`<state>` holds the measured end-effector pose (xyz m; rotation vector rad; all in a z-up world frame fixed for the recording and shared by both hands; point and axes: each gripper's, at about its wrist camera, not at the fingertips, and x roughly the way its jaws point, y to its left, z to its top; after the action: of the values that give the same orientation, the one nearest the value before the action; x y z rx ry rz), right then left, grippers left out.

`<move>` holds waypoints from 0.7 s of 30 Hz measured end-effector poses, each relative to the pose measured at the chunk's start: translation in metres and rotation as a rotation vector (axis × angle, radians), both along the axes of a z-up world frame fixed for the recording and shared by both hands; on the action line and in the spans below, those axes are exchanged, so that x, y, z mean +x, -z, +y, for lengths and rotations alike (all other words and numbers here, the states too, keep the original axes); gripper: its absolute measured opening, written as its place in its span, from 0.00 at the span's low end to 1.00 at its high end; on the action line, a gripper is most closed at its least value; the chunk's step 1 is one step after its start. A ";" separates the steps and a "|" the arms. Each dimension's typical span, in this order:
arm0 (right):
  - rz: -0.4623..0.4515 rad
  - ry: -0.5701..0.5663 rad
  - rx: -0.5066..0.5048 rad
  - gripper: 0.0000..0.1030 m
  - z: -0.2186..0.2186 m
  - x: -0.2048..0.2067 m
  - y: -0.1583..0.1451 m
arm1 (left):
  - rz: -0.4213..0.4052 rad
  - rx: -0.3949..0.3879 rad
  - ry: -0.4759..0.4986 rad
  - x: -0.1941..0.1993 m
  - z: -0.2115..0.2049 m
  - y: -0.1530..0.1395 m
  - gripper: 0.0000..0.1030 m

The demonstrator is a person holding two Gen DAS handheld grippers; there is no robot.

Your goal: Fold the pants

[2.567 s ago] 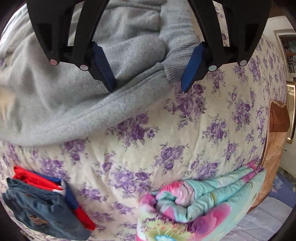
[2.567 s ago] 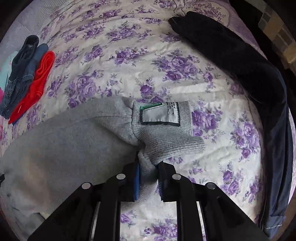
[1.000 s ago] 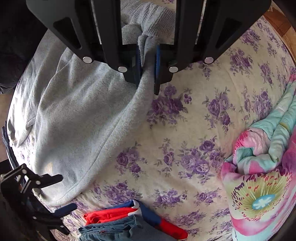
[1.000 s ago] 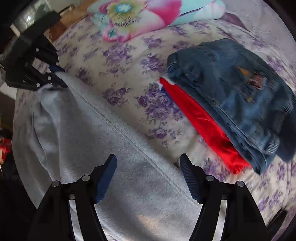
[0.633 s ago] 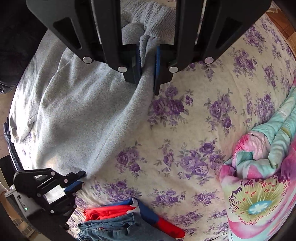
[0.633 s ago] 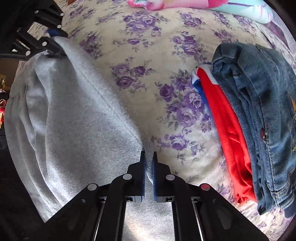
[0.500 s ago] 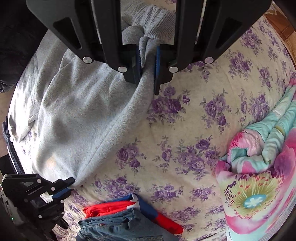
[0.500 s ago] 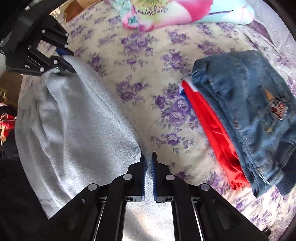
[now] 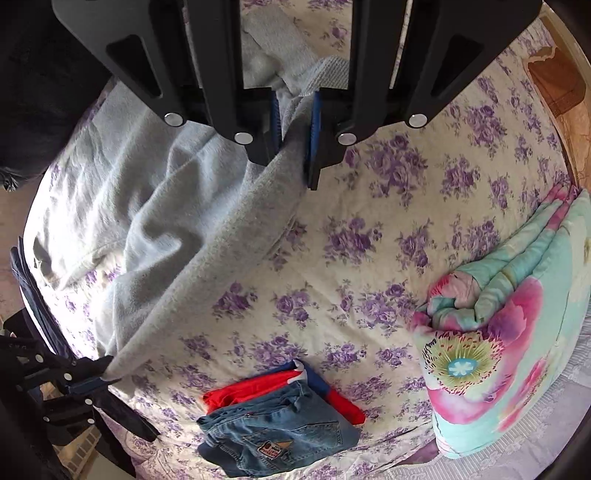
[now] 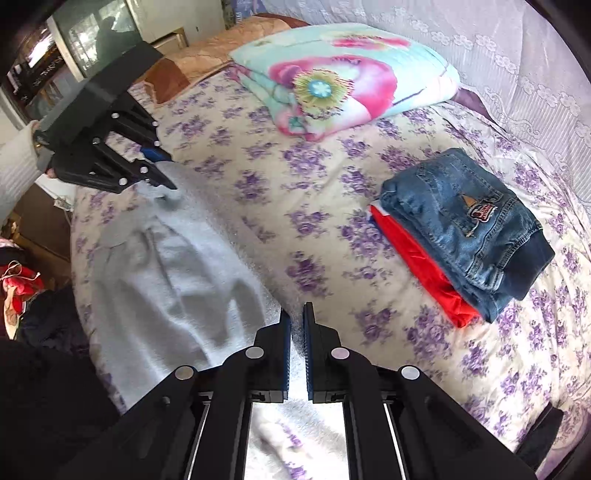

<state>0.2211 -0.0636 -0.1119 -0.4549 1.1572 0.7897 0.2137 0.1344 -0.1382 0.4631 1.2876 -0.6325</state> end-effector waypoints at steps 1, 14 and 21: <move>0.012 -0.019 0.016 0.06 0.001 -0.016 -0.004 | -0.002 -0.009 -0.002 -0.009 0.003 -0.003 0.12; 0.285 -0.224 0.001 0.07 0.066 -0.189 0.077 | 0.097 0.013 -0.063 -0.144 0.041 0.056 0.14; 0.394 -0.122 -0.012 0.07 0.073 -0.203 0.145 | 0.155 -0.028 -0.135 -0.147 0.053 0.093 0.16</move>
<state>0.0183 0.0090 -0.2565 -0.3927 1.5100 1.0085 0.0664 0.1876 -0.2313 0.3057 1.4423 -0.5808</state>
